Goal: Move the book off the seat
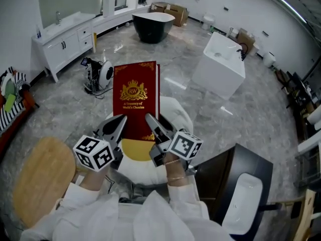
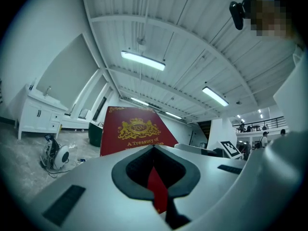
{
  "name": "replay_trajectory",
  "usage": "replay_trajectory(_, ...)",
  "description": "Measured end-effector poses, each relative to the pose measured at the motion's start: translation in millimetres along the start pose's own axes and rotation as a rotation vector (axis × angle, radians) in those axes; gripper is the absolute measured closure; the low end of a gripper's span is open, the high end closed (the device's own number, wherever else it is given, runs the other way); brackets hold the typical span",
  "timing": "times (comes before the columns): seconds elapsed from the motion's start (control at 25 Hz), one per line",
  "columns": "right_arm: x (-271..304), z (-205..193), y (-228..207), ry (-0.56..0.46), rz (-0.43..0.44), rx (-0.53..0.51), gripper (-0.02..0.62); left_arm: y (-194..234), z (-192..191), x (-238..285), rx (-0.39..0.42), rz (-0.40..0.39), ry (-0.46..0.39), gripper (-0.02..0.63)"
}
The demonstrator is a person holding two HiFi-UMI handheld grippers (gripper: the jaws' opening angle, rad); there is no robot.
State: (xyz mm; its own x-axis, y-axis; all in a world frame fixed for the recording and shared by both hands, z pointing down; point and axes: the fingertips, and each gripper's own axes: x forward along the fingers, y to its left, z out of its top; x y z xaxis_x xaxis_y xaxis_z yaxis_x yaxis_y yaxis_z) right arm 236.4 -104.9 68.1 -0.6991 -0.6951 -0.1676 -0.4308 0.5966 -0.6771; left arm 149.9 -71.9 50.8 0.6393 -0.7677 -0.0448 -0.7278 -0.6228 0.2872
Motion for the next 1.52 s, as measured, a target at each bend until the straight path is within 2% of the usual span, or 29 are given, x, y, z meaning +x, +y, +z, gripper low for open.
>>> replay_trajectory(0.08,-1.1,-0.7,3.6,-0.001,-0.005,-0.024,0.344,-2.5,0.0,-3.2,0.002,-0.023,-0.002,0.600)
replay_trajectory(0.24,-11.2,4.8,8.3,-0.010,0.020,-0.074,0.344,-9.0,-7.5,-4.8,0.063,-0.019,0.011,0.600)
replay_trajectory(0.44,-10.9,18.9,13.8,0.007,0.037,-0.093,0.344,-15.8,0.8,2.8,0.066,-0.011,0.008,0.600)
replay_trajectory(0.68,-5.1,19.4,9.9,0.050,0.086,-0.050,0.344,-6.5,1.1,2.4,0.062,0.058,0.003,0.600)
replay_trajectory(0.88,24.8,21.4,31.3,0.123,0.145,-0.025,0.344,14.0,29.4,-18.1,0.035,0.169,-0.024,0.600)
replay_trajectory(1.24,82.3,-40.5,64.2,0.266,0.284,0.038,0.344,63.7,39.4,-92.7,0.014,0.391,-0.086,0.600)
replay_trajectory(1.32,97.6,-67.3,77.5,0.300,0.317,0.056,0.344,80.7,38.8,-122.1,0.011,0.444,-0.097,0.600)
replay_trajectory(1.44,121.0,-132.7,104.6,0.352,0.361,0.057,0.344,114.4,26.6,-191.9,0.006,0.525,-0.118,0.600)
replay_trajectory(1.52,124.4,-153.8,117.9,0.377,0.393,0.063,0.344,119.2,20.4,-220.9,0.002,0.577,-0.127,0.600)
